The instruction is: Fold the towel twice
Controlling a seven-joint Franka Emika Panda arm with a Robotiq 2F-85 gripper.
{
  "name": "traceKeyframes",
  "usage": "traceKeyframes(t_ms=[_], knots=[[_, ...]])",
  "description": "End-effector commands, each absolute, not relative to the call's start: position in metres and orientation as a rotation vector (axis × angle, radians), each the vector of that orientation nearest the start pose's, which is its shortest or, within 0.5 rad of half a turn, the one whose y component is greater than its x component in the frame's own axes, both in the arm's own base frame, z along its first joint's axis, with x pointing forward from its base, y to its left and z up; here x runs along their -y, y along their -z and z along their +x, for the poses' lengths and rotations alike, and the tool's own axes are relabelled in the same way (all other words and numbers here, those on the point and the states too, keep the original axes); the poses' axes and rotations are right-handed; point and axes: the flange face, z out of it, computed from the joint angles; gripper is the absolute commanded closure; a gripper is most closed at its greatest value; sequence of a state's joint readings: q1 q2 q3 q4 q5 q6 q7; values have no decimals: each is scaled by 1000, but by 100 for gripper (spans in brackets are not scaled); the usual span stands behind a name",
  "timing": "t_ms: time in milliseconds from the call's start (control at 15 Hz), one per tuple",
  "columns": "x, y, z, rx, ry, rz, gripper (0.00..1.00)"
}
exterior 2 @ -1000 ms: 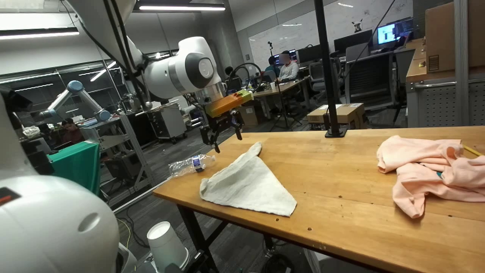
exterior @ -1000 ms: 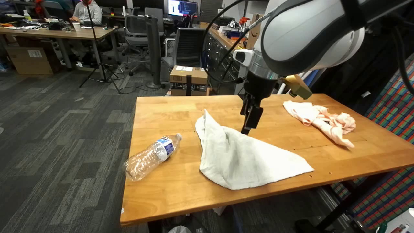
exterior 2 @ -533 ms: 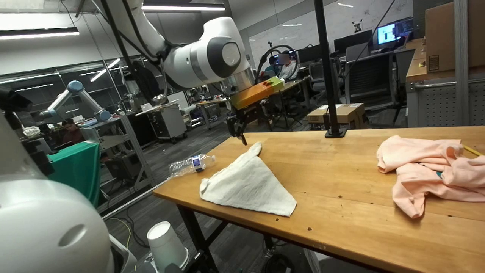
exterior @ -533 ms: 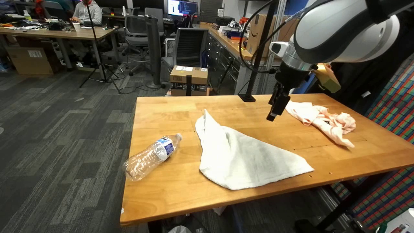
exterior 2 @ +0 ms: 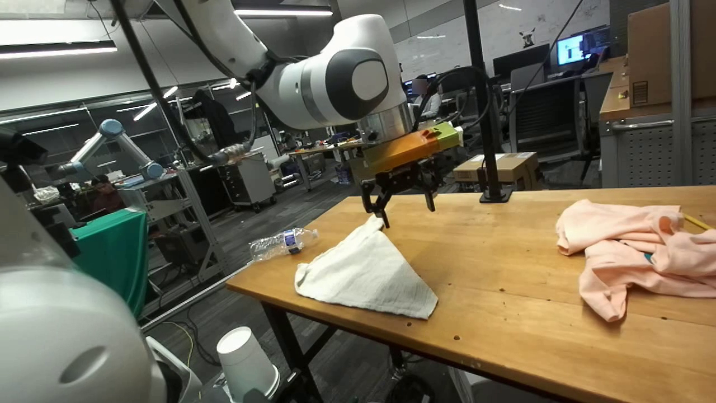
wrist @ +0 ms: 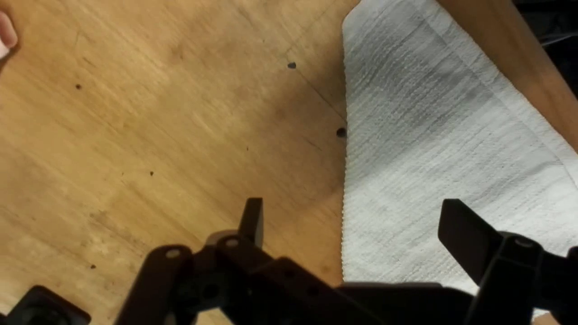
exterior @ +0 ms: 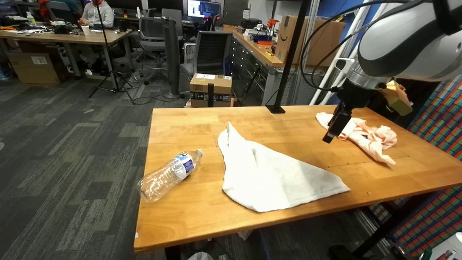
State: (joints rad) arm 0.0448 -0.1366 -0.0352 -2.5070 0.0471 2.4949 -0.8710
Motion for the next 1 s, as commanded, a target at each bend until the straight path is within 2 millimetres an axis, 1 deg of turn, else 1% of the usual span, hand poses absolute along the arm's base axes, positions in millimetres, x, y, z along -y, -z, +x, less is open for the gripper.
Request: traceKeyframes(t_ms=[0, 200, 400, 467, 533, 800, 933], knots=[[2, -347, 430, 1172, 247, -2923, 0], [-4, -336, 401, 1141, 235, -2957, 0], [-14, -318, 367, 1155, 217, -2977, 0], [-17, -328, 395, 1160, 204, -2980, 0], [-17, -325, 390, 1182, 218, -2987, 0], [-12, -335, 400, 1285, 346, -2974, 0], [-6, -335, 401, 1259, 365, -2983, 0]])
